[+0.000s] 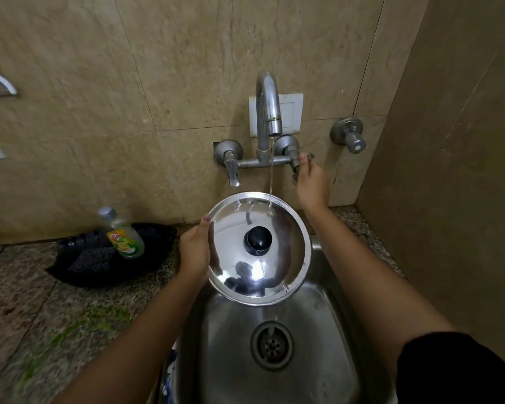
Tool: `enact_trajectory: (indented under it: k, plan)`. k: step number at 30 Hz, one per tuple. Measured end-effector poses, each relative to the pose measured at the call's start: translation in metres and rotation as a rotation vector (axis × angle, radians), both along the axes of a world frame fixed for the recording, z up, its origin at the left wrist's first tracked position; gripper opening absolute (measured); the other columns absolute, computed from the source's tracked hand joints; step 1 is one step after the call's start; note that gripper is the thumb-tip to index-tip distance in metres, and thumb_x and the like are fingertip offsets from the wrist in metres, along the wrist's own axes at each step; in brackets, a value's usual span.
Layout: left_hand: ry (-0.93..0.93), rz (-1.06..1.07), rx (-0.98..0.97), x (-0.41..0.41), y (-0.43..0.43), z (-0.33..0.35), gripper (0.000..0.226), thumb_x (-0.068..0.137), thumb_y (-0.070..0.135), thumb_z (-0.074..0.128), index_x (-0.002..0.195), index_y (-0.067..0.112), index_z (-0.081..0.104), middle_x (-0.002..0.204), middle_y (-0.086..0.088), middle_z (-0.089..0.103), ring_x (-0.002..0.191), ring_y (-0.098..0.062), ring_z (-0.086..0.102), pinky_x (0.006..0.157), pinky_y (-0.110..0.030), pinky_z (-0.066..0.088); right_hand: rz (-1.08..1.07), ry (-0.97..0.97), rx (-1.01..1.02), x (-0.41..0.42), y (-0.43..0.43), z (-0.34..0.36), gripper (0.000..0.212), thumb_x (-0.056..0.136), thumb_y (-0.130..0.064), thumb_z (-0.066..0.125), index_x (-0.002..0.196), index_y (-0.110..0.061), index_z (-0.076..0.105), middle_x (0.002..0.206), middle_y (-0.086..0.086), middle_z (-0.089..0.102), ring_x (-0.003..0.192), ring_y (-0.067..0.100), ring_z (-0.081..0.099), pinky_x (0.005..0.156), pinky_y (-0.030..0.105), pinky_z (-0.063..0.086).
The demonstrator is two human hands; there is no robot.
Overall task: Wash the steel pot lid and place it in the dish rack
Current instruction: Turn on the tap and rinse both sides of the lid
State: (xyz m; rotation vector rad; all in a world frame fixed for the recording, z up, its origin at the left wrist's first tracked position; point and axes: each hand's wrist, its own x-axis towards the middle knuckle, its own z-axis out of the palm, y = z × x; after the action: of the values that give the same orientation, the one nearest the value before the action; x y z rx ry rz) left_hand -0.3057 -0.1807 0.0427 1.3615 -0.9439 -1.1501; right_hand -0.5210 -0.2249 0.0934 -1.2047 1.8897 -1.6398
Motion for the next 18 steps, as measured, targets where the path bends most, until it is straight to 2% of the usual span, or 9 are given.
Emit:
enact_trajectory:
  k: [2,5,7,8,10,11,13,15,18]
  plan:
    - [0.0,-0.016,0.005,-0.002,0.001,-0.002,0.035,0.093,0.035,0.054,0.074,0.008,0.065,0.077,-0.012,0.065,0.071,-0.023,0.06,0.073,-0.036,0.049,-0.041,0.016,0.003,0.0,0.0,0.0,0.044,0.1,-0.044,0.03,0.084,-0.015,0.06,0.078,0.009,0.064,0.079,0.029,0.065,0.075,0.047,0.054]
    - [-0.007,-0.017,0.024,-0.006,0.002,-0.003,0.035,0.092,0.036,0.054,0.073,0.009,0.065,0.077,-0.011,0.065,0.071,-0.023,0.061,0.075,-0.037,0.049,-0.056,-0.017,-0.005,0.001,0.006,0.003,0.047,0.1,-0.043,0.032,0.087,-0.009,0.062,0.079,0.008,0.063,0.076,0.024,0.061,0.067,0.033,0.046]
    - [-0.011,-0.01,0.028,-0.008,0.001,-0.002,0.035,0.092,0.035,0.054,0.073,0.008,0.065,0.077,-0.01,0.066,0.071,-0.022,0.061,0.074,-0.035,0.05,-0.013,-0.069,0.054,0.009,0.015,-0.009,0.049,0.098,-0.048,0.035,0.111,-0.008,0.059,0.095,0.005,0.064,0.086,0.019,0.059,0.073,0.031,0.042]
    - [-0.009,-0.005,0.025,-0.009,0.0,-0.001,0.034,0.093,0.035,0.054,0.073,0.009,0.065,0.076,-0.01,0.066,0.071,-0.022,0.061,0.072,-0.034,0.049,0.02,-0.044,0.095,0.015,0.023,-0.019,0.052,0.097,-0.05,0.036,0.129,-0.011,0.05,0.112,0.005,0.062,0.098,0.02,0.058,0.081,0.033,0.043]
    - [0.0,0.005,0.02,-0.008,-0.002,0.001,0.034,0.093,0.034,0.053,0.073,0.009,0.065,0.075,-0.008,0.065,0.07,-0.021,0.061,0.068,-0.031,0.048,0.118,0.186,0.179,0.028,0.042,-0.044,0.063,0.097,-0.049,0.037,0.149,-0.019,0.021,0.149,0.005,0.039,0.131,0.023,0.041,0.104,0.04,0.037]
    - [-0.003,0.004,0.024,-0.008,-0.002,0.002,0.034,0.093,0.033,0.053,0.074,0.008,0.065,0.075,-0.009,0.065,0.07,-0.021,0.06,0.066,-0.03,0.048,0.184,0.328,0.207,0.031,0.049,-0.055,0.063,0.098,-0.048,0.034,0.152,-0.021,0.014,0.157,0.004,0.025,0.142,0.022,0.026,0.114,0.042,0.025]
    - [-0.014,-0.004,0.025,-0.009,-0.002,0.003,0.036,0.094,0.033,0.052,0.077,0.004,0.065,0.075,-0.011,0.063,0.068,-0.022,0.058,0.064,-0.03,0.046,0.285,0.495,0.229,0.032,0.054,-0.067,0.06,0.099,-0.048,0.021,0.152,-0.023,0.012,0.161,-0.001,0.008,0.148,0.013,0.003,0.12,0.039,0.003]
    - [-0.017,-0.011,0.032,-0.011,0.0,0.0,0.039,0.093,0.035,0.052,0.078,0.002,0.065,0.075,-0.016,0.062,0.069,-0.025,0.057,0.065,-0.032,0.046,0.398,0.534,0.222,0.028,0.055,-0.065,0.061,0.095,-0.048,0.01,0.151,-0.025,0.021,0.16,-0.006,0.014,0.147,0.007,0.002,0.118,0.032,-0.004]
    - [-0.006,-0.047,0.022,-0.016,0.005,-0.004,0.043,0.093,0.038,0.053,0.081,-0.002,0.066,0.077,-0.02,0.063,0.07,-0.028,0.059,0.068,-0.038,0.048,0.704,0.721,0.092,0.022,0.056,-0.061,0.055,0.097,-0.045,0.008,0.143,-0.036,0.036,0.155,-0.015,0.026,0.145,0.001,0.012,0.117,0.024,0.002]
